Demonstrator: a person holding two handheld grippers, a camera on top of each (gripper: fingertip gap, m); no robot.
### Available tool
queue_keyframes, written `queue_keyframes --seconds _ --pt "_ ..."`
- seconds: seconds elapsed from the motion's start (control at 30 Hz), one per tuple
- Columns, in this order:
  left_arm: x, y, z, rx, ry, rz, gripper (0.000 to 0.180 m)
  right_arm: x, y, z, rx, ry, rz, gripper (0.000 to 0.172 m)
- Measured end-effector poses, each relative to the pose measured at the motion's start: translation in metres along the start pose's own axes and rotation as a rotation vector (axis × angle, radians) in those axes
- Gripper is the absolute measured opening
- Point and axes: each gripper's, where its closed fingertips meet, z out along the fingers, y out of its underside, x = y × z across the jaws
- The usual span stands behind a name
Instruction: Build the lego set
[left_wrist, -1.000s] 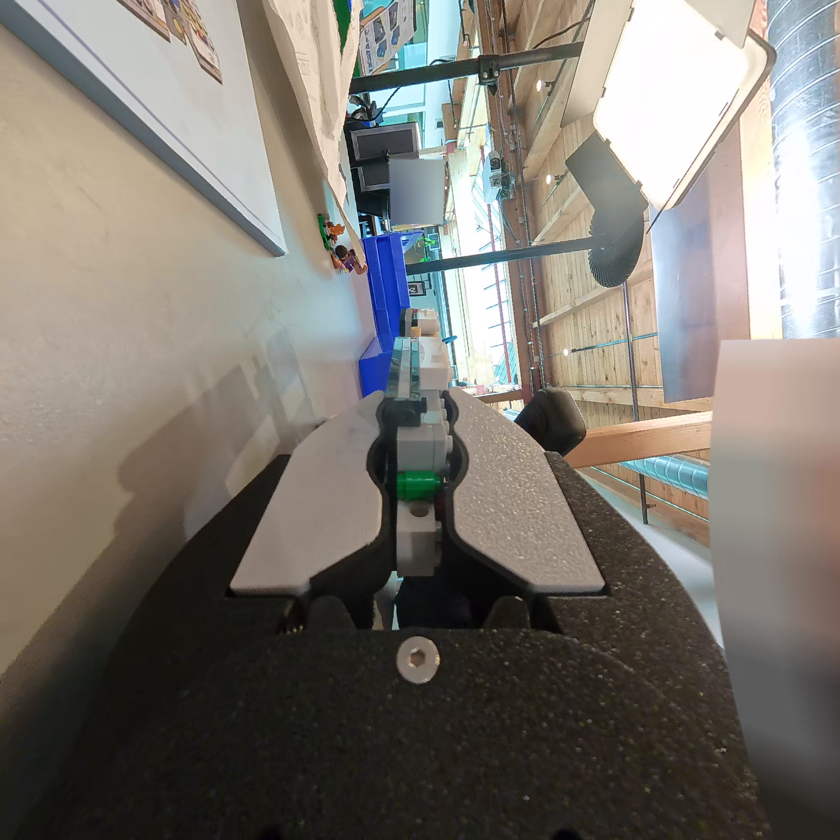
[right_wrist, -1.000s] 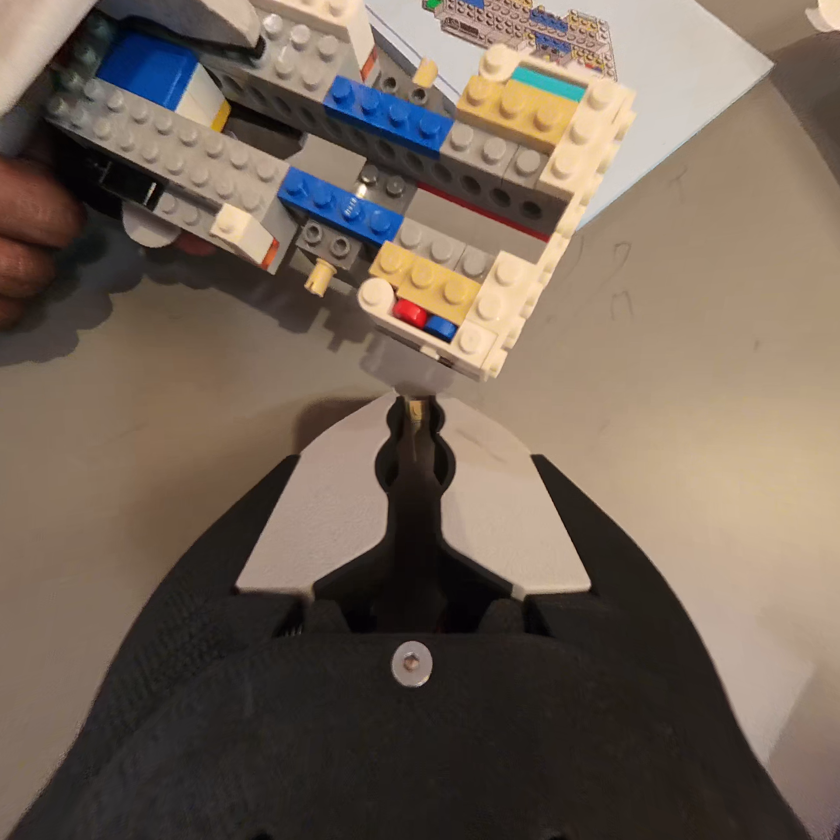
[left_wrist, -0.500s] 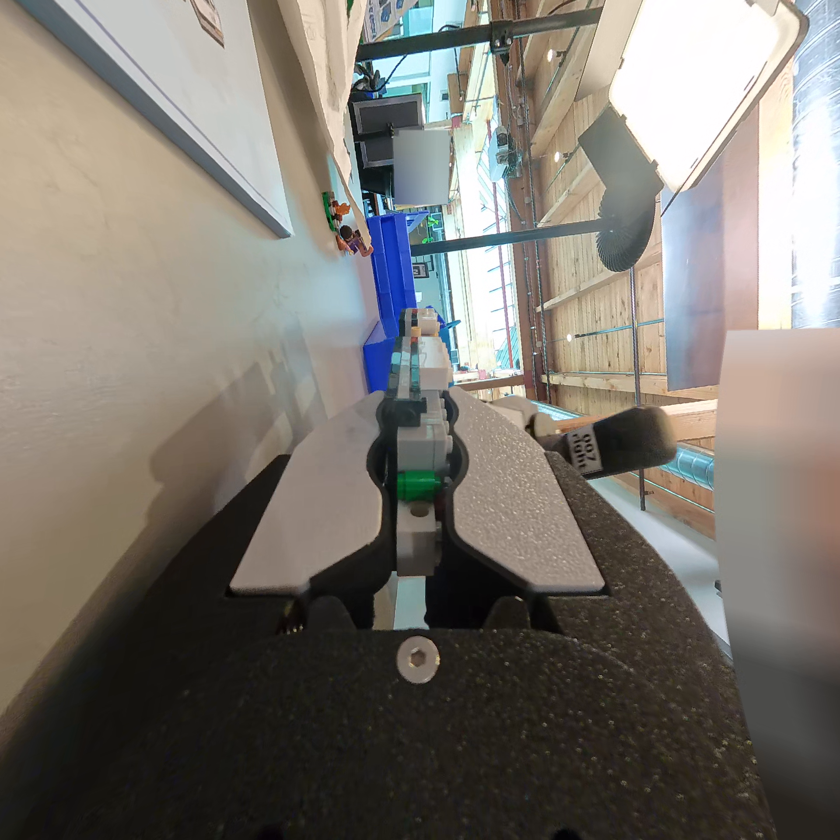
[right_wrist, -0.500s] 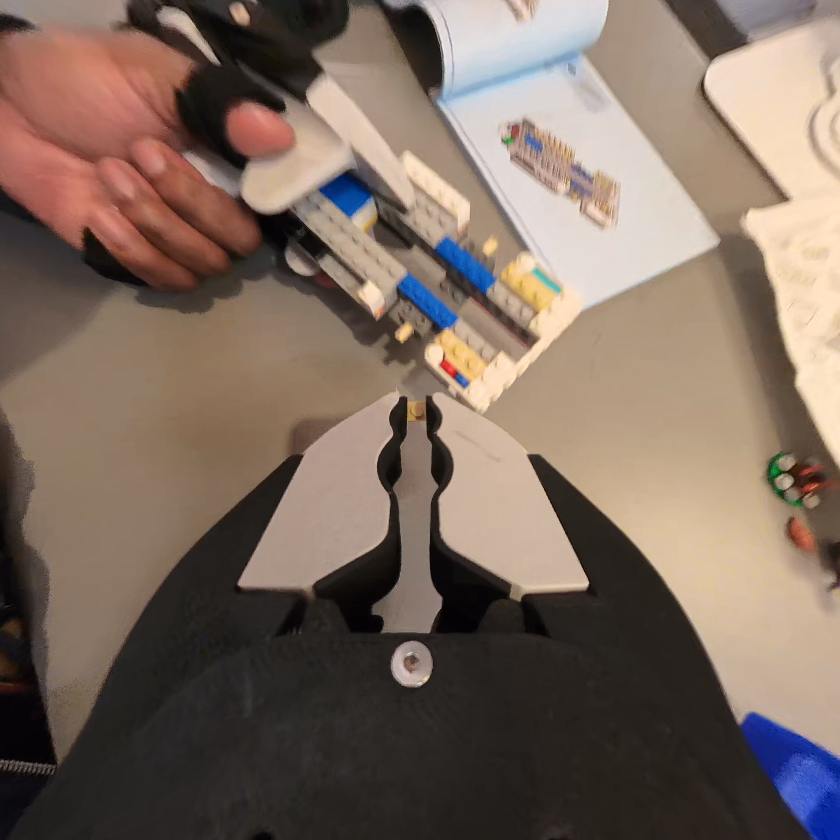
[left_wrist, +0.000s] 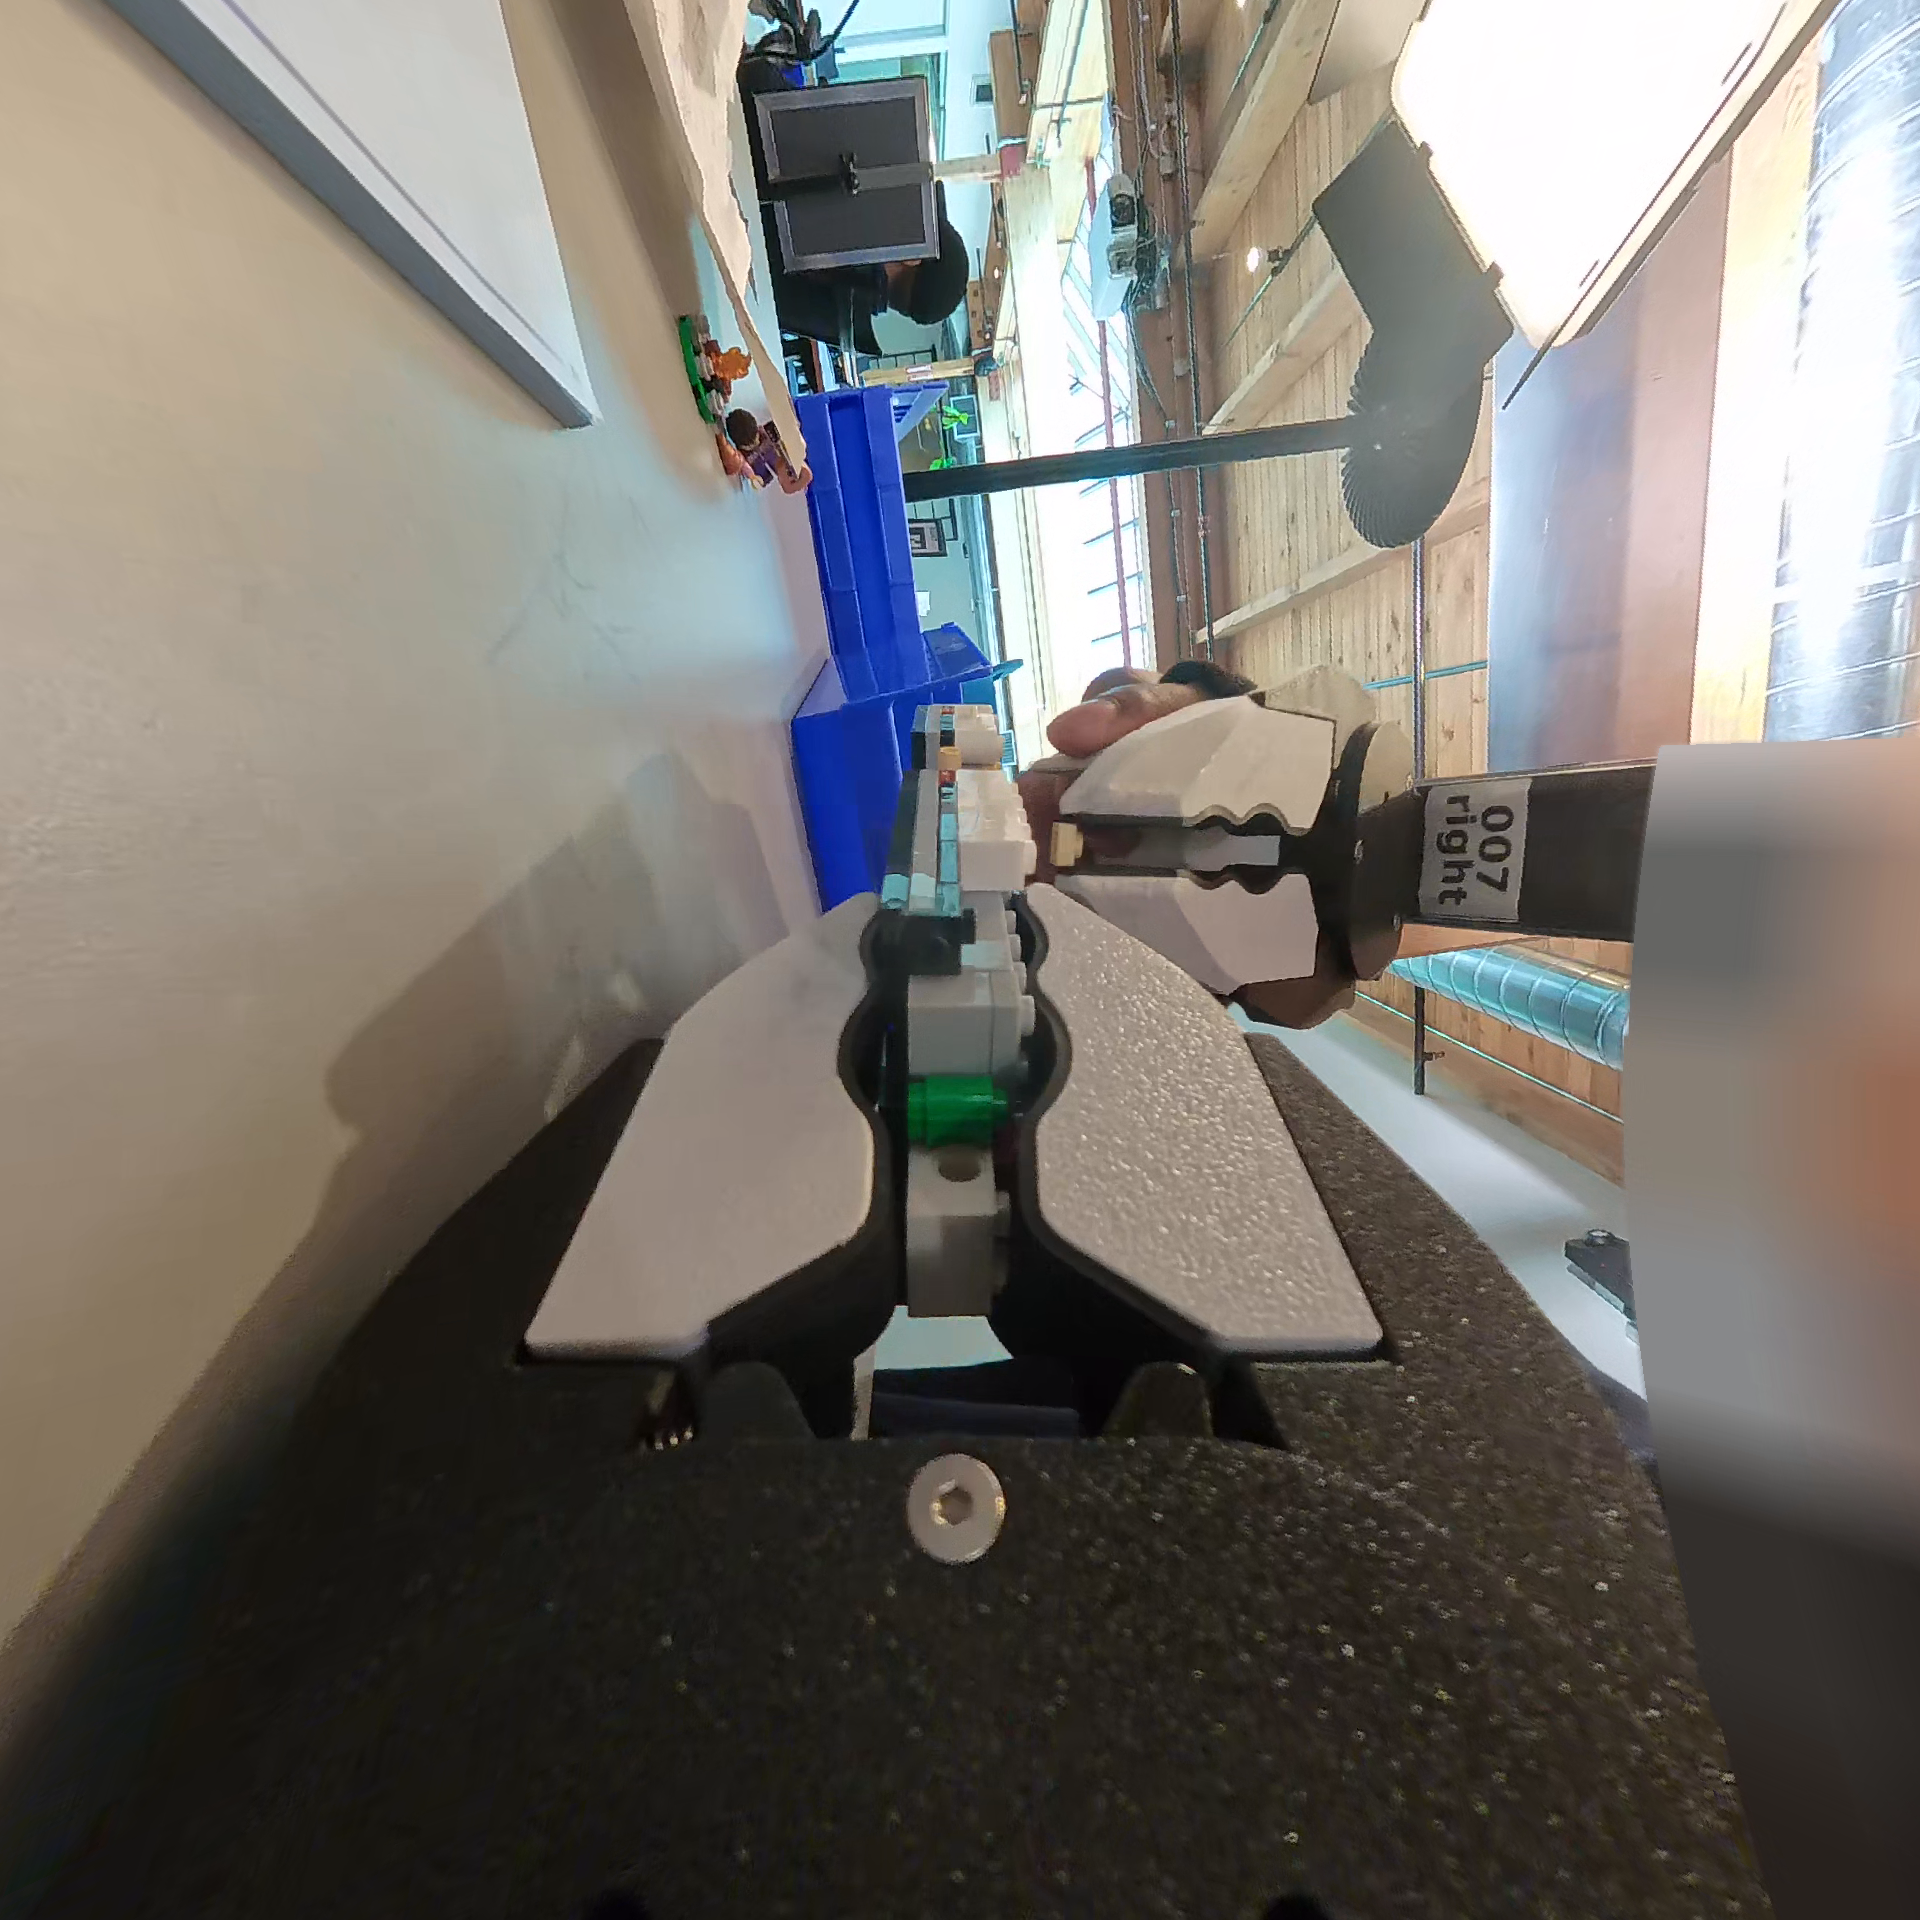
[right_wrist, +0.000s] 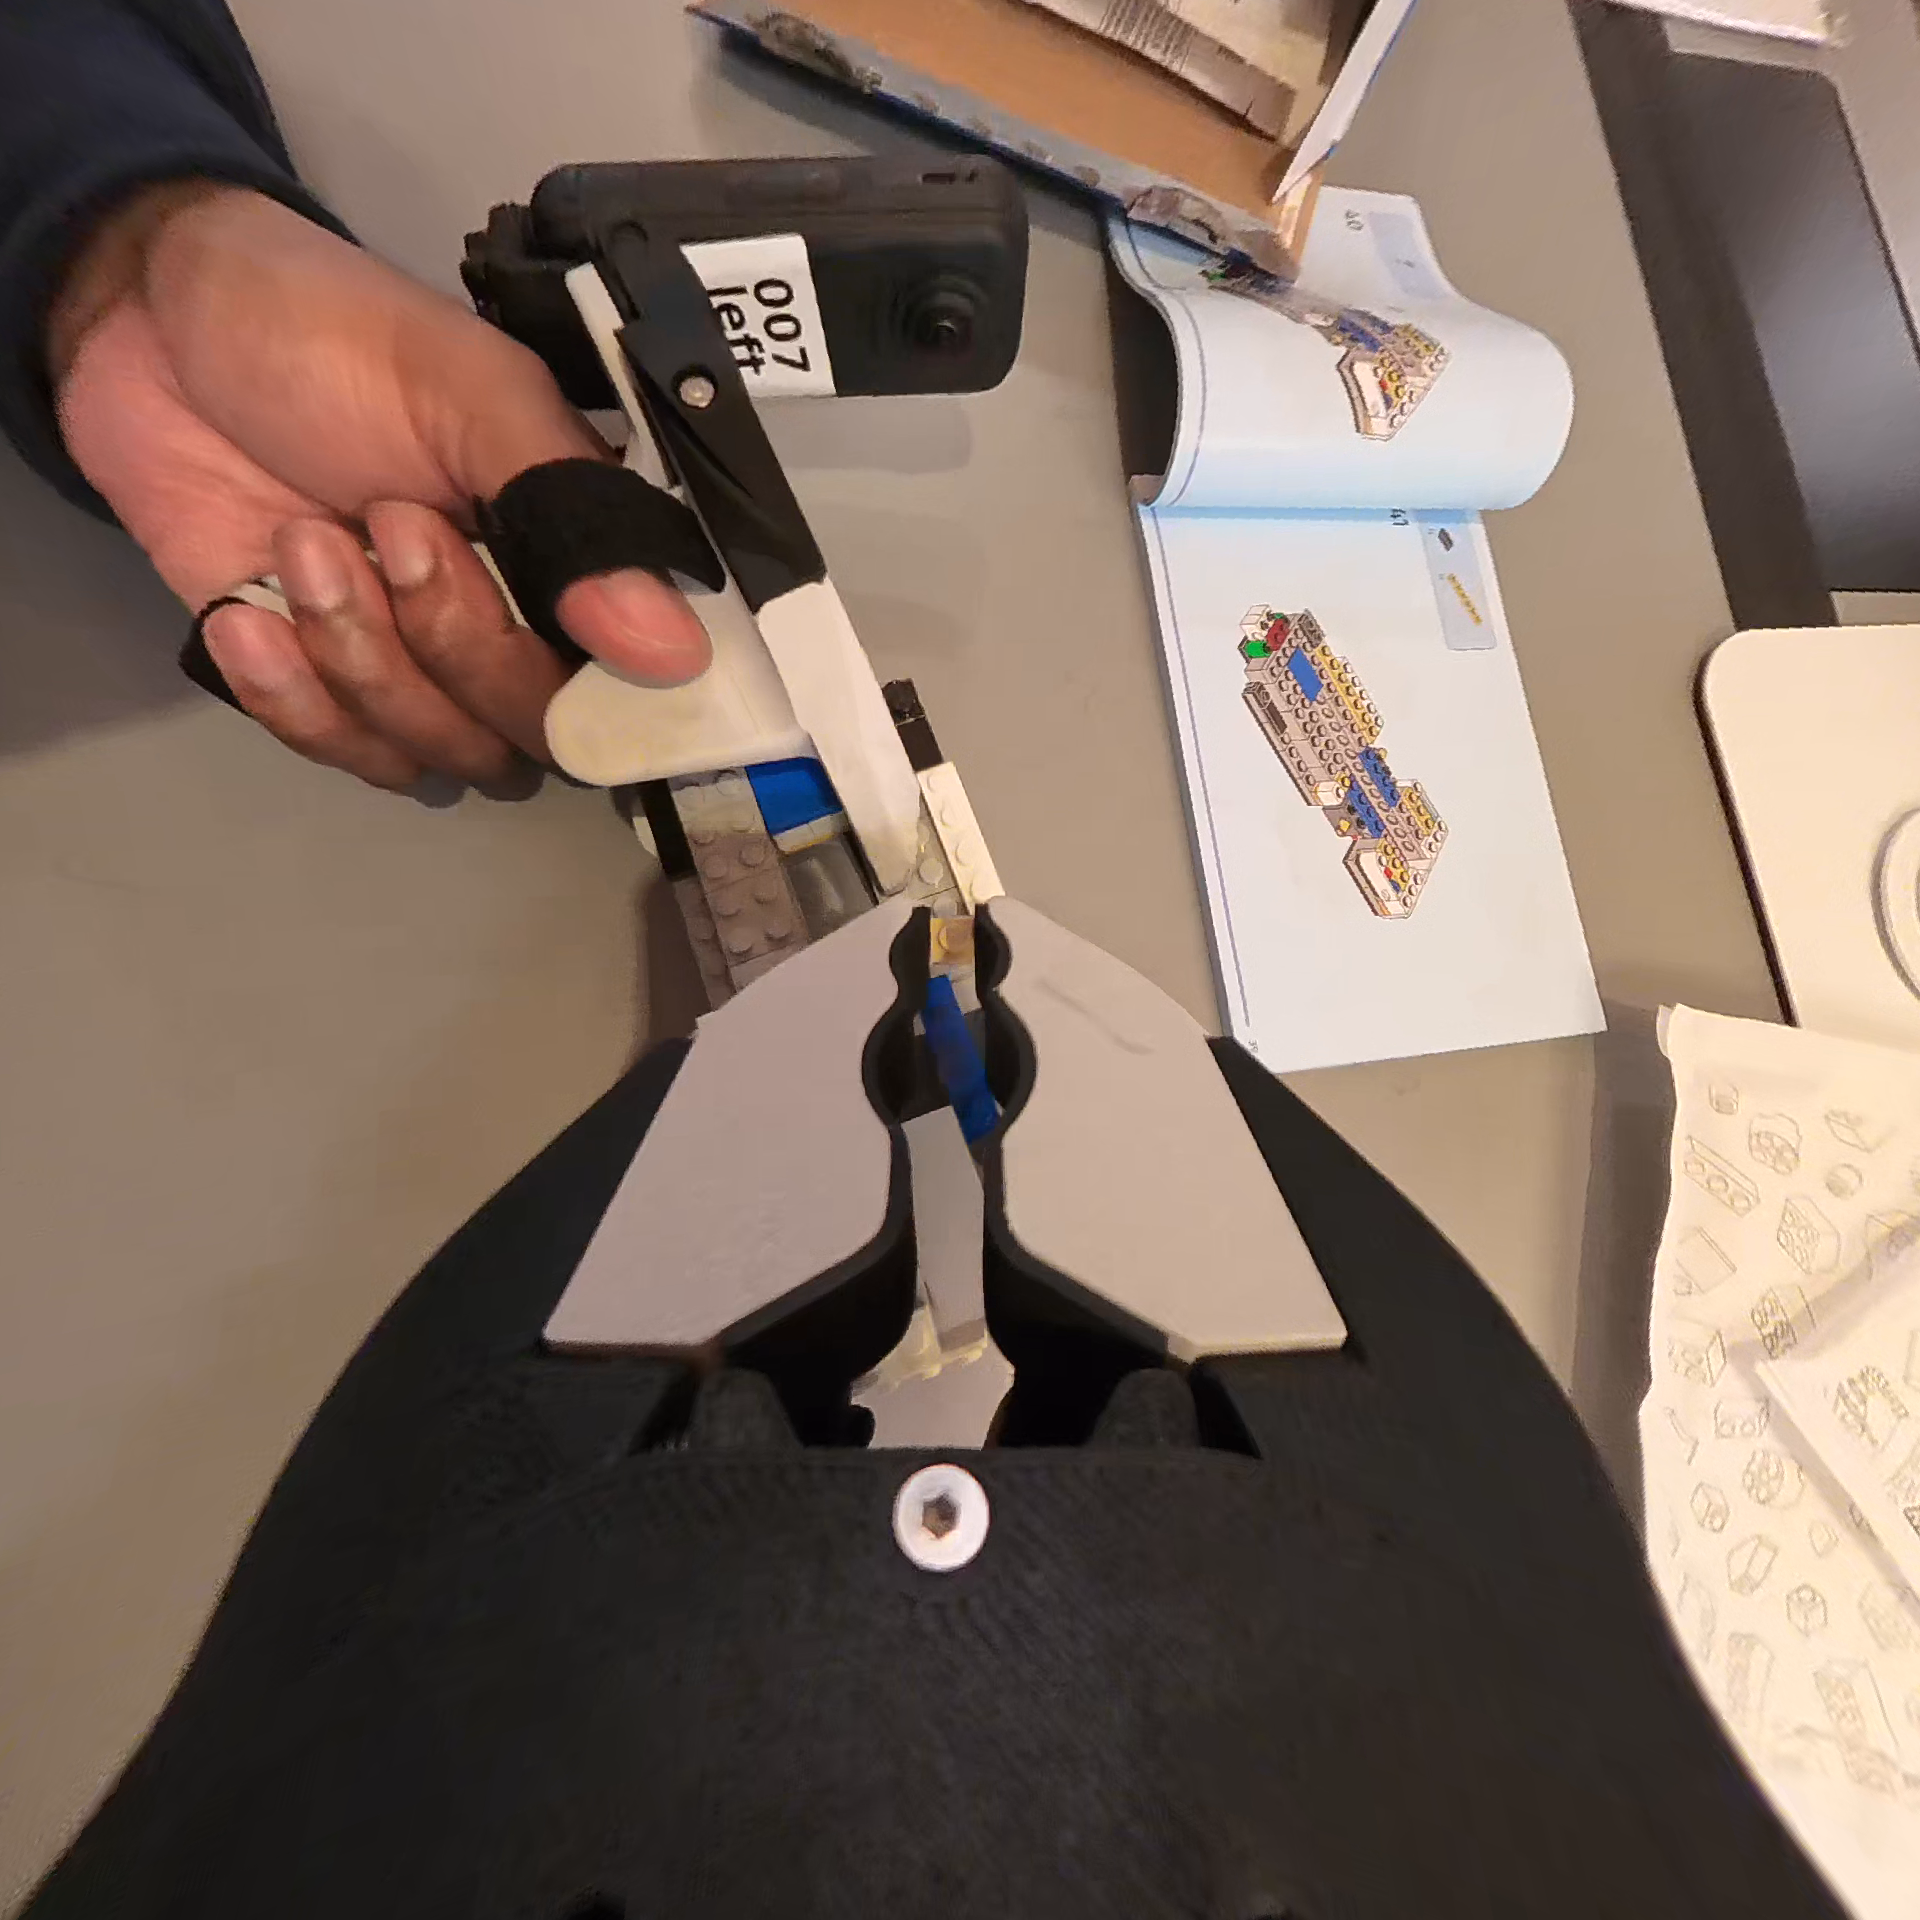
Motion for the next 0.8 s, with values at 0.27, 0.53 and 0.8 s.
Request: queue_keyframes --seconds 0.27,0.53,0.8 --pt "0.0004 -0.0004 0.0002 0.000 0.005 -0.003 0.019 0.0014 0.0029 0.0054 -0.003 -0.004 -0.021 0.008" --pt "0.0008 0.0003 0.0004 -0.003 0.010 -0.003 0.019 -0.0001 0.0036 0.0060 -0.001 0.001 -0.031 0.008" --pt "0.0011 0.0006 0.0004 -0.005 0.012 -0.003 0.019 0.0005 0.0036 0.0056 -0.001 0.002 -0.035 0.008"
